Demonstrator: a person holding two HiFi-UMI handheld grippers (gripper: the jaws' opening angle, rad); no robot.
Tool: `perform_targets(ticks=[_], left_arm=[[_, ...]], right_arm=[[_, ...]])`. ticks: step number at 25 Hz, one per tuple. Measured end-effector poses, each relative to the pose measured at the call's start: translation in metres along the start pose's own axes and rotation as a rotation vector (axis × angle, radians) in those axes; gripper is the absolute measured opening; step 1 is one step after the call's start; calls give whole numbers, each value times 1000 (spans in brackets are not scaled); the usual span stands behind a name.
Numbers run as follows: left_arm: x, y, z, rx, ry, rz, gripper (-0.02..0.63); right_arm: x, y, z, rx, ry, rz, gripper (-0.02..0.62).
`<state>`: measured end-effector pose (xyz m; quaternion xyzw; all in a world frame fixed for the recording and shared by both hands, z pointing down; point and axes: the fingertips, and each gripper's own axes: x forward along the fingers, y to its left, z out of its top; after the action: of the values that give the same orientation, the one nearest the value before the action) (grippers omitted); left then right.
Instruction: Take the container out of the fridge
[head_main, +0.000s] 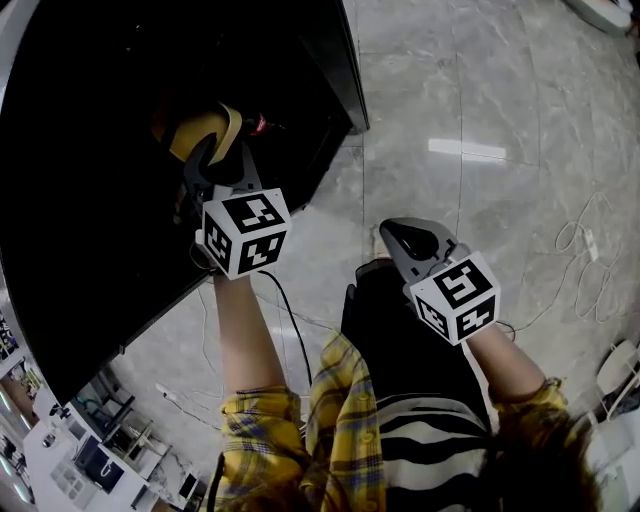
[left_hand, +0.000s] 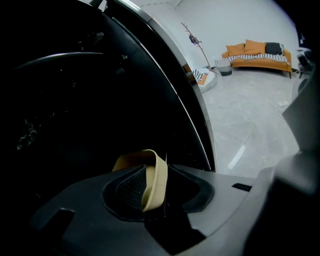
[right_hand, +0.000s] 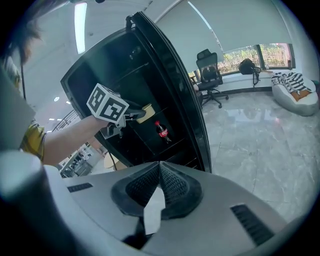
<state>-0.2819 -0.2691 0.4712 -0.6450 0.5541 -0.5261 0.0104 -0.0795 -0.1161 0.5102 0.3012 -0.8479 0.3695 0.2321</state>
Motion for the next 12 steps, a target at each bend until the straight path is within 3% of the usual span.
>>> perform_targets(ticks=[8, 12], left_arm=[[15, -6, -11, 74, 71, -71, 130], [17, -7, -13, 78, 73, -90, 83]], right_arm=[[0, -11, -5, 25, 1, -18, 28], [-3, -13, -4, 42, -8, -22, 28]])
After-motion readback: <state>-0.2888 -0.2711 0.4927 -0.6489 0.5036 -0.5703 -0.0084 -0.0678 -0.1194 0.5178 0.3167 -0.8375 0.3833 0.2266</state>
